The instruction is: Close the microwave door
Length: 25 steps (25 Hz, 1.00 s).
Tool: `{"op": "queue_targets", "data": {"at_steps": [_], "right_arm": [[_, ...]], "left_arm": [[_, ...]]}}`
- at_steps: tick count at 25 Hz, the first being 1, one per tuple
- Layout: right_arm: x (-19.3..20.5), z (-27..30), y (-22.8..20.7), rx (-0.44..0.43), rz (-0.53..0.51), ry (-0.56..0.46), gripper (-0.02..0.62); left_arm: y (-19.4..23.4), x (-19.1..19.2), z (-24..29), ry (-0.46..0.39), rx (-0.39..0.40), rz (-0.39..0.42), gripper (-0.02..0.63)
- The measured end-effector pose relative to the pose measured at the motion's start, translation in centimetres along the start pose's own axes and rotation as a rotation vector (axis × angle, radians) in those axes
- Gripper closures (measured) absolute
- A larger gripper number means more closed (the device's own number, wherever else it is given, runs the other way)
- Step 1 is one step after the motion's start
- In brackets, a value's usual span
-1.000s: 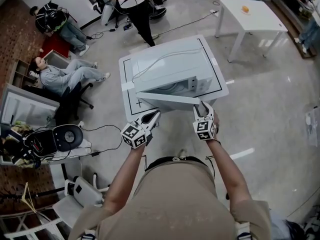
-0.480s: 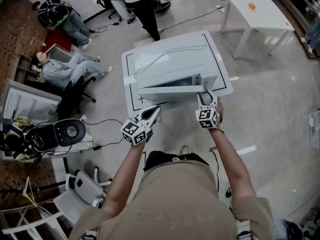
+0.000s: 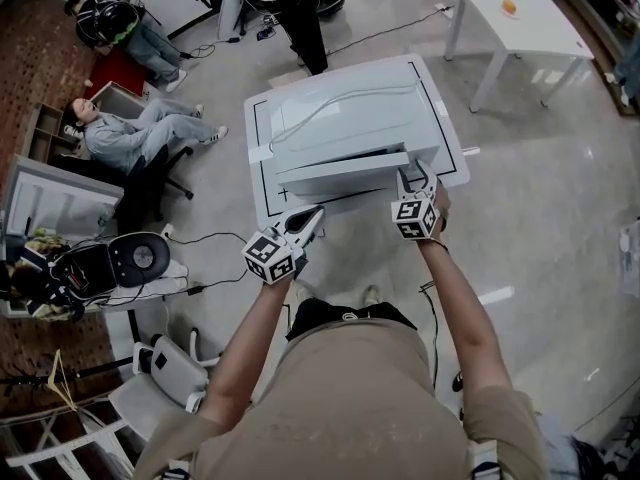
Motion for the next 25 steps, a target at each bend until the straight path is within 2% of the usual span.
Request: {"op": "queue_targets", "data": {"at_steps": [8, 15, 22, 25], "right_arm": [[-0.6, 0.9, 0.2, 0.029, -0.004, 0.010, 0.408], [-0.9, 1.7, 0.1, 0.038, -0.011, 0.011, 0.408], [-1.7, 2.9, -0.3, 0.094, -0.003, 0.051, 0.403], [-1.6, 2.9, -0.2, 0.083, 0.006, 0.056, 0.403]], "left_arm": [[0.1, -0.3, 0.9, 0.030, 0.008, 0.011, 0.601], [0.7, -1.1, 1.1, 0.028, 0.003, 0.023, 0.601], [0.2, -1.9, 0.9, 0.018, 0.006, 0.036, 0.601], [0.2, -2.2, 0.4, 0.010, 0.001, 0.040, 0.601]]}}
Point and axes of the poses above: the fingertips, and each gripper's own axes: z forward along the fingers, y to its left, x out of its underside, the point moved 7 cm from there along -z, backward along the fingers, and after that the axes turned 7 degrees about -z, right-handed, at the moved point
